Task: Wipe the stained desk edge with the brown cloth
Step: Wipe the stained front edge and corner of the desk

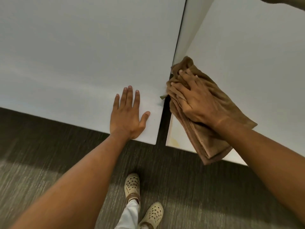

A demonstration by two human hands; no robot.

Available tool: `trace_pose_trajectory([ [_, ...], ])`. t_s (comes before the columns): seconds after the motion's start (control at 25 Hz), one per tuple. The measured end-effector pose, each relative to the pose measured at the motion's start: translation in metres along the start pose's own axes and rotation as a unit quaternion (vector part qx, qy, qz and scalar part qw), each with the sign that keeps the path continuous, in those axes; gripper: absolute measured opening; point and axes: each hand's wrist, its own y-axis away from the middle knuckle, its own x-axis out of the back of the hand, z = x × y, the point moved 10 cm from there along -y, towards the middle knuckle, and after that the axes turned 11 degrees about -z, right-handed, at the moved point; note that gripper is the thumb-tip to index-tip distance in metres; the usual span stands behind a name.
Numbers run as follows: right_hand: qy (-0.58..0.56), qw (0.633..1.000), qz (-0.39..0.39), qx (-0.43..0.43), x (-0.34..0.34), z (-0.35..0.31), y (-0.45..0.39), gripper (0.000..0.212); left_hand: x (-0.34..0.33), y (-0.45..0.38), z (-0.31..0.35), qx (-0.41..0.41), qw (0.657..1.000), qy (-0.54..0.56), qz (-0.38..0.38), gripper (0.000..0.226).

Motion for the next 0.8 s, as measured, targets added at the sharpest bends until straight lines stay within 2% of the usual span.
trace_pose_trajectory([
  [0.08,-0.012,0.999,-0.01,0.028,0.0,-0.01,-0.007,0.056,-0.002,-0.001,-0.001,0.001,1.0,0.0,-0.005,0.085],
  [0.28,0.103,0.984,-0.054,0.134,-0.025,-0.06,0.003,0.047,-0.003,0.0,-0.004,-0.002,1.0,0.008,-0.001,0.084],
  [0.44,0.073,0.966,-0.102,0.227,-0.048,-0.086,0.032,0.038,-0.001,0.0,-0.004,-0.006,1.0,0.015,0.003,0.084],
  [0.52,0.056,0.972,-0.083,0.214,-0.035,-0.069,0.016,0.04,-0.001,0.0,-0.003,-0.008,1.0,0.015,0.002,0.084],
  [0.68,0.05,0.991,-0.04,0.12,-0.014,-0.035,-0.022,0.042,-0.002,-0.001,-0.004,-0.007,1.0,0.017,0.0,0.084],
  [0.8,0.09,0.984,-0.057,0.144,-0.029,-0.053,-0.006,0.037,-0.003,0.0,-0.004,-0.007,1.0,0.014,0.002,0.084],
])
